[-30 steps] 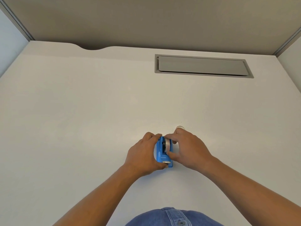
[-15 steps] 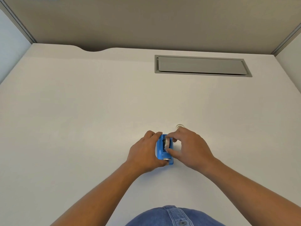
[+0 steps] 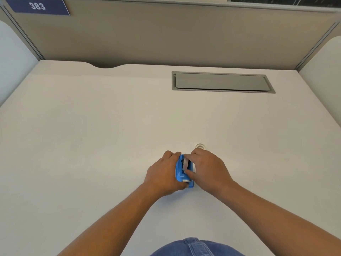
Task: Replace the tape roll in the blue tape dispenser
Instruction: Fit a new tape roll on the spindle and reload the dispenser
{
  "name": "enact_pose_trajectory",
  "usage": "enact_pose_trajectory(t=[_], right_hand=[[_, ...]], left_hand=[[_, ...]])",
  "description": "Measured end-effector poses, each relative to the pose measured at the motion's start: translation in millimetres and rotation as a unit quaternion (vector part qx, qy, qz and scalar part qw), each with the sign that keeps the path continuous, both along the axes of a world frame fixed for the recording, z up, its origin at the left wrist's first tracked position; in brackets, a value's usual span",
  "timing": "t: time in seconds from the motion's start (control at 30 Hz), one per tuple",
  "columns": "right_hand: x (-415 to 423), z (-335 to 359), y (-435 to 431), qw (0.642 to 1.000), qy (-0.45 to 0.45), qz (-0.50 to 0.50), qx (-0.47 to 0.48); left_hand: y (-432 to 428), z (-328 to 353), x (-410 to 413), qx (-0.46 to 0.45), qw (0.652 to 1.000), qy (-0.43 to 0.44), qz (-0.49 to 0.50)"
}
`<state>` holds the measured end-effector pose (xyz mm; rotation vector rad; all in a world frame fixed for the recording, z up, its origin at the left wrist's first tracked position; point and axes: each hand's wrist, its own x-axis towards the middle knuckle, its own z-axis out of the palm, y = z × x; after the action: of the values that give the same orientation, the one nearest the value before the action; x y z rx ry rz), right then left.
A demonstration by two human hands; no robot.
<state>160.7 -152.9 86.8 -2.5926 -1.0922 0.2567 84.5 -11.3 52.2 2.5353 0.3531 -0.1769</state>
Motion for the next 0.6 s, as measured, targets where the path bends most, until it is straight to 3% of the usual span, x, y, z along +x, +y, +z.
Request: enact_pose_trajectory(t=[0.37, 0.6], right_hand=[[-2.2, 6.3, 2.1, 0.999, -0.025, -0.001, -0.025], [-2.5, 6.4, 2.3, 0.999, -0.043, 0.008, -0.029]], left_hand=[[-1.0, 6.2, -0.8, 0.031, 1.000, -0.001, 0.000], [-4.6, 11.7, -5.2, -0.023, 0.997, -0.067, 0.004]])
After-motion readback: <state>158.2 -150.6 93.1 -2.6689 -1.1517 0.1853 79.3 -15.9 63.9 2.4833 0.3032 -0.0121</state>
